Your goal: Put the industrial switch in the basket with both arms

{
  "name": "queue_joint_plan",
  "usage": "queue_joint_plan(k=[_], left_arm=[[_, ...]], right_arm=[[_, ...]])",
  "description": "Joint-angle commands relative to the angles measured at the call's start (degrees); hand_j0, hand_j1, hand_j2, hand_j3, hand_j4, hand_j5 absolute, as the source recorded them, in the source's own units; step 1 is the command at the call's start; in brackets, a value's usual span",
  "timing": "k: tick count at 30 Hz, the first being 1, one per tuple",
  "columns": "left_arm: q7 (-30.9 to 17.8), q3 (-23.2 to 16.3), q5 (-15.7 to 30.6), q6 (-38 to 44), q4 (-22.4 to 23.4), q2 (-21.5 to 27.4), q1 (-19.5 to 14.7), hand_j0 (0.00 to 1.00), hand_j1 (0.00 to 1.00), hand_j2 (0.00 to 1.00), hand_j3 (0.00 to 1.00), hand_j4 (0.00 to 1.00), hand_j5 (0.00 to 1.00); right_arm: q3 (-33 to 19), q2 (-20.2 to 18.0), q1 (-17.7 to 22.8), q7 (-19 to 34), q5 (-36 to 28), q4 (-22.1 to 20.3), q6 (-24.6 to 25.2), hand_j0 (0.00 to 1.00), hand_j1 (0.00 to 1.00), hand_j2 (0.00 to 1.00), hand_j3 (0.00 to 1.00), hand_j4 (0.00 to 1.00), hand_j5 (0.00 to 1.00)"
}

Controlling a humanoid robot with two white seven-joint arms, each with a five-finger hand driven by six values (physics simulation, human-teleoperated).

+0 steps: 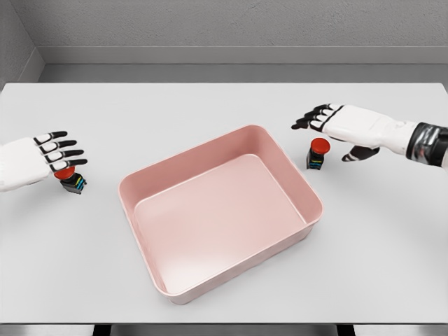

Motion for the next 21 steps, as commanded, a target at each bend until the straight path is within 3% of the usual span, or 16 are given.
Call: queue_joint_plan(k=[1,16,21], left_arm=[[0.0,0.0,0.6,-0.1,-0.2,-0.3,0.0,1.00,1.00,1.00,1.00,1.00,1.00],[0.0,-0.2,1.0,-0.1,-0.4,-2.0,1.0,1.00,1.00,1.00,1.00,1.00,1.00],[0.0,-0.2,0.5,-0.1,-0.4,-1.9,1.1,0.84,0.84,0.84,0.84,0.84,0.84]], right_arm=[[0.7,0.3,0.0,0.0,-0.3,0.8,0.2,1.00,1.00,1.00,1.00,1.00,1.00],[2.7,2.5,-1.5,0.0,0.0,5.2,0.3,1.00,1.00,1.00,1.00,1.00,1.00],[3.2,2.7,-1.8,0.0,0.0,6.9,0.3,1.00,1.00,1.00,1.00,1.00,1.00]])
